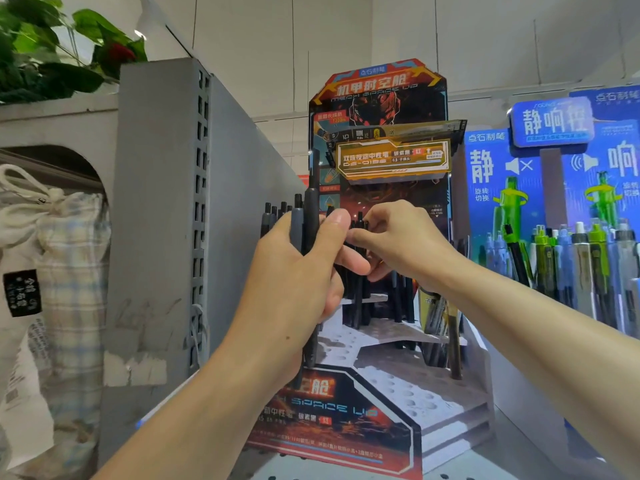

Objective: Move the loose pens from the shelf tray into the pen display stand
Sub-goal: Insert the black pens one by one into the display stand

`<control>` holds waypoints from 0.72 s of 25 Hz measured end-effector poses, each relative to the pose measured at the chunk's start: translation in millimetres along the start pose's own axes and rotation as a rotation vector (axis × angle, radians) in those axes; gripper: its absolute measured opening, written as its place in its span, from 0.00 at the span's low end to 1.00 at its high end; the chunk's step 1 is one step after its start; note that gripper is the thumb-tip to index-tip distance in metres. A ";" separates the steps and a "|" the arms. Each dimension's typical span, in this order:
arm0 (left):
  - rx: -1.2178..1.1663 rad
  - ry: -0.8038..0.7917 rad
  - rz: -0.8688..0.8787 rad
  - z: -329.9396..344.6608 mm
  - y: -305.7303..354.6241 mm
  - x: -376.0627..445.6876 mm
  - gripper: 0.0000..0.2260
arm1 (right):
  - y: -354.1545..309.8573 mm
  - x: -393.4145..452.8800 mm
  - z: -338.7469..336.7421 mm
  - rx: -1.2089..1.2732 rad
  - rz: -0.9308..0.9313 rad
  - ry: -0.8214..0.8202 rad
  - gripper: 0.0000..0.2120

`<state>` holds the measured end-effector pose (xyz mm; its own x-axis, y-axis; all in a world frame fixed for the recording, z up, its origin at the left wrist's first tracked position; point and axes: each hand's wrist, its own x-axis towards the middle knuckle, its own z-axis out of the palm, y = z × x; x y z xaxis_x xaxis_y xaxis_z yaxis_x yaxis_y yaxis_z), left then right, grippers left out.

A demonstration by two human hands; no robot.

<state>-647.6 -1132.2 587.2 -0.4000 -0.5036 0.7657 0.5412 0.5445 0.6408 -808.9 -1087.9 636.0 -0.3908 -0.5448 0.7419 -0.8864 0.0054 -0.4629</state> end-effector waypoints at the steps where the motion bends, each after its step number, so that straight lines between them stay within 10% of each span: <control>1: 0.003 0.003 -0.007 0.5 -1.9 0.5 0.11 | -0.6 0.2 0.1 -0.006 0.001 -0.004 0.13; 18: -0.012 0.004 -0.043 0.8 0.0 1.1 0.12 | 1.2 -0.4 2.2 -0.047 0.086 -0.177 0.13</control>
<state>-648.6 -1132.2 588.1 -0.4203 -0.5292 0.7371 0.5322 0.5142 0.6726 -809.3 -1089.5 634.1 -0.4191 -0.6795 0.6022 -0.8640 0.0946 -0.4946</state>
